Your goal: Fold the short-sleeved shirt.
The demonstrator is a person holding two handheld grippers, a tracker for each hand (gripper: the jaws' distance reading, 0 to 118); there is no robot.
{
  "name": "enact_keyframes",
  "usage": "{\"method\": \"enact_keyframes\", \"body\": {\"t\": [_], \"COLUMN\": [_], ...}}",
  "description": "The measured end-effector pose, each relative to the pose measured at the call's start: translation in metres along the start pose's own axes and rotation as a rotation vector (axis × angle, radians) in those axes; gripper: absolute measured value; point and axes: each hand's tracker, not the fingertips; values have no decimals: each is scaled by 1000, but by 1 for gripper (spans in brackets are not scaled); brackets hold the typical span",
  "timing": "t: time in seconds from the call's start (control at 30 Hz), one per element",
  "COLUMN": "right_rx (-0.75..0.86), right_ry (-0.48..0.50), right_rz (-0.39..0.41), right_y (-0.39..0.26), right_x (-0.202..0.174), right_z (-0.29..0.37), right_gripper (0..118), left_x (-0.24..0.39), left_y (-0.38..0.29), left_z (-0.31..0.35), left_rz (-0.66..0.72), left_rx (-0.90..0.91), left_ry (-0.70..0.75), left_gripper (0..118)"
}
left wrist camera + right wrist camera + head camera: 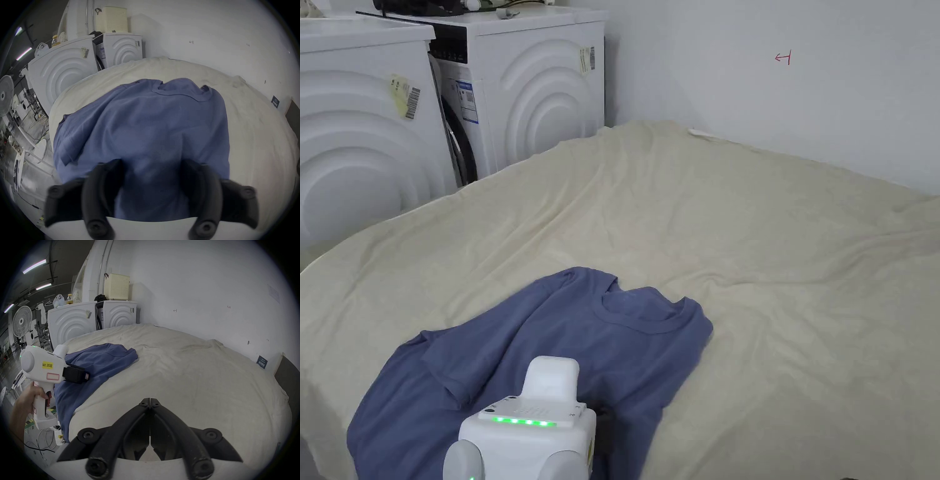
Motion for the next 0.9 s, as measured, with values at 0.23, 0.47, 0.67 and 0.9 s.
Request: {"method": "enact_keyframes", "body": {"t": [0.23,0.47,0.67,0.9], "right_rx": [3,43,122,203], "right_ry": [3,-50,-114,-240], "right_rz": [-26,-61,-150,-194], "right_y": [-1,1,3,-6], "right_x": [9,33,68,111], "right_z": [11,43,91,159], "right_gripper": [0,0,0,0], "left_x": [-4,-1,21,96], "left_y": [5,24,50,103], "left_z": [15,72,144,236], "left_rz": [-7,-31,-74,-147], "left_rx": [0,81,205,435], "left_ry": [38,79,-30,-222], "left_gripper": [7,7,7,7]}}
